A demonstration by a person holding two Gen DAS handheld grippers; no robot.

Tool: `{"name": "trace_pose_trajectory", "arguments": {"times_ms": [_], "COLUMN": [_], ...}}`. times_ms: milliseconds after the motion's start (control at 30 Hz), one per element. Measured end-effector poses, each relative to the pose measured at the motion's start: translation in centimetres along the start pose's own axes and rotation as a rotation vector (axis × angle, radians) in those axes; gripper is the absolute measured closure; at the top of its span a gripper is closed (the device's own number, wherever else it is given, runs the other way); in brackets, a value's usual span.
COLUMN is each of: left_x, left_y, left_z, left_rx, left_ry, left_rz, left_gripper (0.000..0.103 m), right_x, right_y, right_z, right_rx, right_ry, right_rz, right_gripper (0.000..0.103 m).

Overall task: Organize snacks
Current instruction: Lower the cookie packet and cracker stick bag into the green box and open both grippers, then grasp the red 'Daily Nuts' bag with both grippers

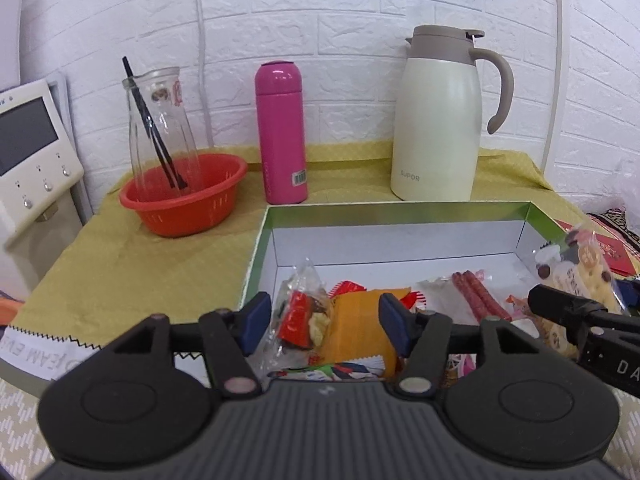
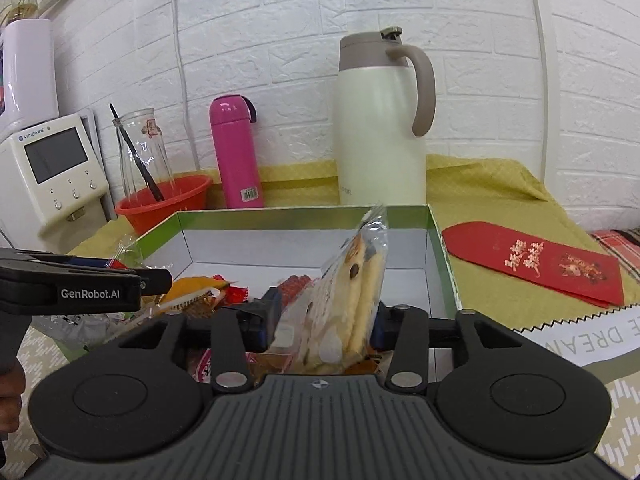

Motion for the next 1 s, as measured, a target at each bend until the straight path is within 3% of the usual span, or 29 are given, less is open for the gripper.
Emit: {"name": "trace_pose_trajectory", "arguments": {"times_ms": [233, 300, 333, 367, 567, 700, 800, 1000], "left_x": [3.2, 4.1, 4.3, 4.6, 5.8, 6.1, 5.1, 3.7], "left_y": [-0.1, 0.8, 1.4, 2.3, 8.1, 10.8, 12.6, 14.8], "left_z": [4.2, 6.2, 7.0, 8.0, 12.8, 15.9, 17.9, 18.0], "left_rx": [-0.016, -0.014, -0.009, -0.003, 0.046, 0.084, 0.090, 0.121], "left_ry": [-0.013, 0.010, 0.021, 0.037, 0.070, 0.154, 0.209, 0.226], "left_rz": [0.051, 0.062, 0.058, 0.048, -0.046, -0.003, -0.041, -0.080], "left_gripper": [0.031, 0.026, 0.018, 0.001, 0.000, 0.000, 0.000, 0.000], "right_x": [1.0, 1.8, 2.3, 2.8, 6.6, 7.7, 7.1, 5.9], "right_y": [-1.5, -1.1, -0.8, -0.3, 4.8, 7.4, 8.1, 9.2], "right_z": [5.0, 7.1, 8.1, 9.0, 12.4, 12.8, 12.6, 11.5], "right_rx": [-0.127, -0.140, -0.136, -0.125, 0.082, 0.192, 0.235, 0.286], "right_ry": [-0.048, -0.074, -0.098, -0.124, -0.338, -0.366, -0.392, -0.413], "right_rz": [0.047, 0.068, 0.080, 0.083, 0.079, 0.109, 0.030, -0.082], "right_gripper": [0.000, 0.000, 0.000, 0.000, 0.000, 0.000, 0.000, 0.000]}}
Point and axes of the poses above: each gripper's, at about its wrist camera, not at the fingertips, and z roughly against the way its jaws point, x to its left, y to its underside, the point moved 6 cm from there along -z, roughly the way its jaws point, and after that the axes turned 13 degrees about -y, right-handed, at the moved point
